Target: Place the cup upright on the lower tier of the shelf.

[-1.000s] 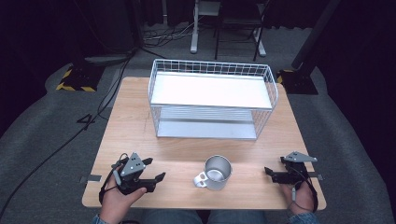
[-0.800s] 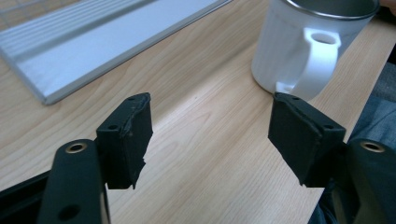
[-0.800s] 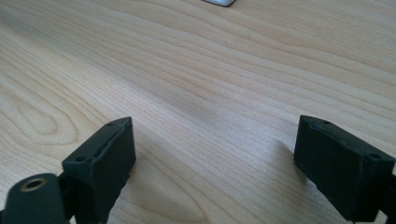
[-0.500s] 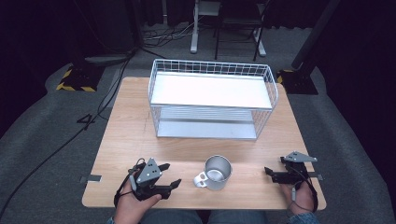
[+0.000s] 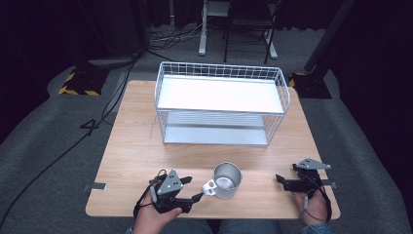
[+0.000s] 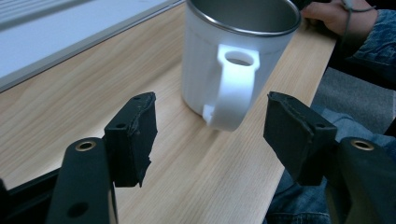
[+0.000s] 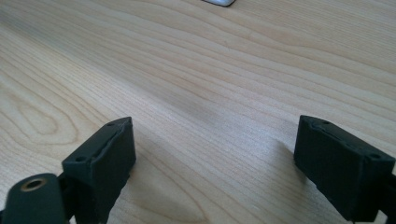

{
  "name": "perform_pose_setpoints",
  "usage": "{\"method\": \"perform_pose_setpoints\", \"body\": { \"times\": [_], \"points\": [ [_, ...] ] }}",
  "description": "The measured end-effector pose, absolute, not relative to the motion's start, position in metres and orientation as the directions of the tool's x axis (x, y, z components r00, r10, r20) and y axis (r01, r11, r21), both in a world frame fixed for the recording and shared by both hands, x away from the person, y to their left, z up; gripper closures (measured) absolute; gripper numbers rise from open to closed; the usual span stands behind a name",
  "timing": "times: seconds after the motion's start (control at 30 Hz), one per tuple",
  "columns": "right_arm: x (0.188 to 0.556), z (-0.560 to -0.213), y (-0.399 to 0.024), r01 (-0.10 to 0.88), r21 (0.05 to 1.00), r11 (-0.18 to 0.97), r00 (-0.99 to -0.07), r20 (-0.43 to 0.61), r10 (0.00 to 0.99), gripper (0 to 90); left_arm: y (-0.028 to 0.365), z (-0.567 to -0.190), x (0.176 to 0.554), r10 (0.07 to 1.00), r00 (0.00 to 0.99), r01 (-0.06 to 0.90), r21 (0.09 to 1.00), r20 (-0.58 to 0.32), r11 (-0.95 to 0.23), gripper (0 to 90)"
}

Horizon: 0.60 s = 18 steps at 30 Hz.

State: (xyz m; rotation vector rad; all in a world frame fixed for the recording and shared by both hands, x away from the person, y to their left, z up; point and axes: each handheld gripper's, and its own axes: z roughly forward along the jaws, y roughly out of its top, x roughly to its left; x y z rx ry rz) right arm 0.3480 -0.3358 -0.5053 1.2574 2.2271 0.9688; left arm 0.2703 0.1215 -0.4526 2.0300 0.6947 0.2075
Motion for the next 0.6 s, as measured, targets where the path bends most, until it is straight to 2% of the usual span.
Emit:
{"method": "perform_pose_setpoints", "body": {
  "times": [0.17, 0.4, 0.6],
  "points": [
    [0.348, -0.505, -0.336, 0.578, 0.736, 0.352, -0.510, -0.010, 0.860, 12.8, 0.112, -0.459, 0.272, 0.519, 0.845, 0.371, 0.836, -0.125, -0.403, 43.3],
    [0.347, -0.505, -0.335, 0.580, 0.736, 0.349, -0.509, -0.007, 0.861, 12.9, 0.104, -0.466, 0.275, 0.514, 0.845, 0.391, 0.829, -0.150, -0.401, 47.1],
    [0.347, -0.505, -0.335, 0.580, 0.736, 0.349, -0.509, -0.007, 0.861, 12.9, 0.095, -0.470, 0.278, 0.512, 0.849, 0.381, 0.824, -0.132, -0.420, 49.0]
  ]
}}
